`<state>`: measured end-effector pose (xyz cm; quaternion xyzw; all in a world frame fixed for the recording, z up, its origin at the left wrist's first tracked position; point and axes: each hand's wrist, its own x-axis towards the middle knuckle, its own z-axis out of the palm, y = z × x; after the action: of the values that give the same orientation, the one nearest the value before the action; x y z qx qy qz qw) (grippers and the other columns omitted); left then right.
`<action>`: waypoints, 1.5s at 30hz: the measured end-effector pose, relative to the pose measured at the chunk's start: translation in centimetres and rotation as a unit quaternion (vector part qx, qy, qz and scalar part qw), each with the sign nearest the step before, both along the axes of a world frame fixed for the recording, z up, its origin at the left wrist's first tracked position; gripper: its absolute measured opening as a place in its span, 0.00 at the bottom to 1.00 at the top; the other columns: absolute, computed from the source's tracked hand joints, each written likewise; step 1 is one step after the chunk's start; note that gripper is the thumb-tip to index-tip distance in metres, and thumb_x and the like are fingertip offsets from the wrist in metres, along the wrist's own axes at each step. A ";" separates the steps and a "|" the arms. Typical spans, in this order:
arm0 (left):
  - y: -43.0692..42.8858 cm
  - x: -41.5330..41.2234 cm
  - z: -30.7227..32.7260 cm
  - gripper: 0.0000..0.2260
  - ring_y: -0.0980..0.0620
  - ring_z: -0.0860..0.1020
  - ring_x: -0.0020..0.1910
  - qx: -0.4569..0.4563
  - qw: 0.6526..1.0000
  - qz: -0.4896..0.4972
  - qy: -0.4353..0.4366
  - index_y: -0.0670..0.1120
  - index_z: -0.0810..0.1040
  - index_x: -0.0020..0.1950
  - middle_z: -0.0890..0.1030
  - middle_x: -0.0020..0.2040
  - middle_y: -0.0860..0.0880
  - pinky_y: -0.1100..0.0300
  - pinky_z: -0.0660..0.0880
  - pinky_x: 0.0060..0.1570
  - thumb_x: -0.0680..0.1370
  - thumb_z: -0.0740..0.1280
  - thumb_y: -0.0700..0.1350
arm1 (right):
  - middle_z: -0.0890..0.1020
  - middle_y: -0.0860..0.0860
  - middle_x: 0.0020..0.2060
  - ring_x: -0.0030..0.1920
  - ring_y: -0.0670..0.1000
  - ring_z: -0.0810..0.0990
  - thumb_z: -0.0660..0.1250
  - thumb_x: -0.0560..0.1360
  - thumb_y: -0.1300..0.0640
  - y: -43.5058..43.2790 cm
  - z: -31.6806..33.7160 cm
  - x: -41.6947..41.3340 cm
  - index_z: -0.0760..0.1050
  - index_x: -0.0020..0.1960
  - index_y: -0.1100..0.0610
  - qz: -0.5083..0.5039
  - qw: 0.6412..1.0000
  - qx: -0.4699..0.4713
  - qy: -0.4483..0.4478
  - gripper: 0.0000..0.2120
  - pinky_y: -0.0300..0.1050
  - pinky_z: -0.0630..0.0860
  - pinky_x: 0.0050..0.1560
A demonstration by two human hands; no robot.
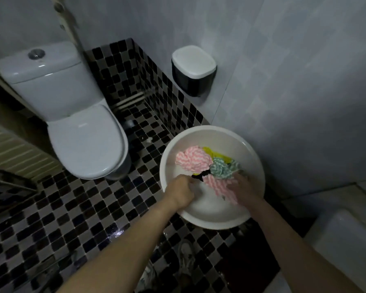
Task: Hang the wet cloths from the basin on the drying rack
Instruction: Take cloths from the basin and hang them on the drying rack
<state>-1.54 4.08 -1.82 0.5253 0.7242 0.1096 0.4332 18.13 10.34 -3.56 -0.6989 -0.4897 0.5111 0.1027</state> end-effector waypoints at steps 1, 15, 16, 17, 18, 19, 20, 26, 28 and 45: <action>0.9 0.8 -1.2 0.20 0.42 0.73 0.65 -0.005 1.000 -0.023 0.010 0.45 0.76 0.67 0.74 0.67 0.42 0.55 0.69 0.64 0.75 0.62 0.37 | 0.68 0.59 0.71 0.65 0.55 0.71 0.66 0.76 0.66 0.3 -0.8 0.5 0.65 0.73 0.60 0.021 0.999 0.015 -0.021 0.26 0.41 0.71 0.55; 5.0 4.4 -11.1 0.19 0.42 0.73 0.61 -0.028 0.981 -0.114 0.155 0.45 0.72 0.65 0.73 0.65 0.46 0.52 0.71 0.61 0.73 0.65 0.42 | 0.80 0.56 0.49 0.55 0.61 0.75 0.69 0.72 0.57 3.9 -5.7 1.9 0.83 0.55 0.51 0.237 0.890 0.253 -0.295 0.12 0.51 0.74 0.58; 5.2 4.5 -11.4 0.15 0.42 0.75 0.59 -0.010 0.985 -0.084 0.148 0.45 0.76 0.61 0.77 0.61 0.45 0.53 0.72 0.57 0.74 0.66 0.43 | 0.80 0.56 0.45 0.52 0.61 0.75 0.71 0.70 0.58 4.0 -5.7 1.9 0.84 0.48 0.52 0.224 0.888 0.286 -0.282 0.08 0.51 0.75 0.54; 5.3 4.8 -10.7 0.12 0.43 0.78 0.55 0.002 0.992 -0.024 0.121 0.46 0.79 0.56 0.81 0.56 0.45 0.54 0.74 0.54 0.74 0.66 0.45 | 0.79 0.55 0.43 0.50 0.61 0.76 0.72 0.68 0.60 4.0 -5.7 2.0 0.84 0.43 0.54 0.207 0.884 0.324 -0.264 0.05 0.50 0.75 0.52; 5.4 4.9 -10.4 0.10 0.44 0.81 0.52 0.025 0.995 0.061 0.075 0.47 0.83 0.50 0.84 0.50 0.46 0.55 0.76 0.52 0.73 0.67 0.48 | 0.79 0.55 0.42 0.49 0.60 0.75 0.73 0.66 0.61 3.9 -5.6 1.9 0.84 0.41 0.55 0.187 0.883 0.362 -0.235 0.04 0.49 0.74 0.52; 5.6 4.9 -9.4 0.07 0.47 0.83 0.47 0.037 0.985 0.169 -0.005 0.48 0.85 0.44 0.86 0.44 0.48 0.56 0.77 0.50 0.72 0.68 0.47 | 0.79 0.55 0.43 0.49 0.58 0.74 0.73 0.66 0.62 3.9 -5.3 1.7 0.83 0.39 0.57 0.166 0.882 0.394 -0.197 0.03 0.48 0.73 0.52; 5.9 4.8 -8.7 0.05 0.52 0.83 0.41 0.061 0.955 0.272 -0.099 0.49 0.85 0.39 0.85 0.38 0.51 0.58 0.78 0.47 0.72 0.70 0.43 | 0.79 0.56 0.44 0.49 0.56 0.74 0.72 0.66 0.64 4.0 -5.0 1.4 0.83 0.39 0.59 0.140 0.885 0.416 -0.158 0.03 0.45 0.72 0.53; 7.3 3.5 0.2 0.12 0.47 0.78 0.38 0.106 0.782 0.425 -0.443 0.43 0.78 0.42 0.80 0.39 0.44 0.54 0.76 0.41 0.78 0.58 0.30 | 0.79 0.50 0.37 0.40 0.51 0.80 0.62 0.76 0.66 4.8 0.7 0.4 0.74 0.38 0.55 -0.179 0.951 0.166 0.188 0.11 0.45 0.80 0.39; 7.5 3.3 2.6 0.13 0.49 0.76 0.37 0.109 0.766 0.401 -0.490 0.45 0.75 0.42 0.80 0.35 0.48 0.55 0.72 0.36 0.78 0.55 0.31 | 0.79 0.52 0.41 0.42 0.51 0.80 0.60 0.77 0.64 5.1 2.4 0.4 0.75 0.41 0.54 -0.206 0.940 0.111 0.248 0.10 0.47 0.80 0.40; 6.5 2.2 15.6 0.17 0.52 0.74 0.33 0.243 0.781 0.214 -0.533 0.45 0.74 0.56 0.74 0.35 0.47 0.60 0.74 0.36 0.79 0.52 0.28 | 0.80 0.43 0.44 0.44 0.42 0.78 0.72 0.67 0.38 4.6 11.4 -2.1 0.76 0.55 0.45 0.257 0.911 0.323 0.001 0.20 0.38 0.75 0.43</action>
<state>0.61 10.59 13.79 0.3023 0.4210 0.6348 0.5731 16.06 14.91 7.81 -0.4771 -0.7907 0.3343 0.1882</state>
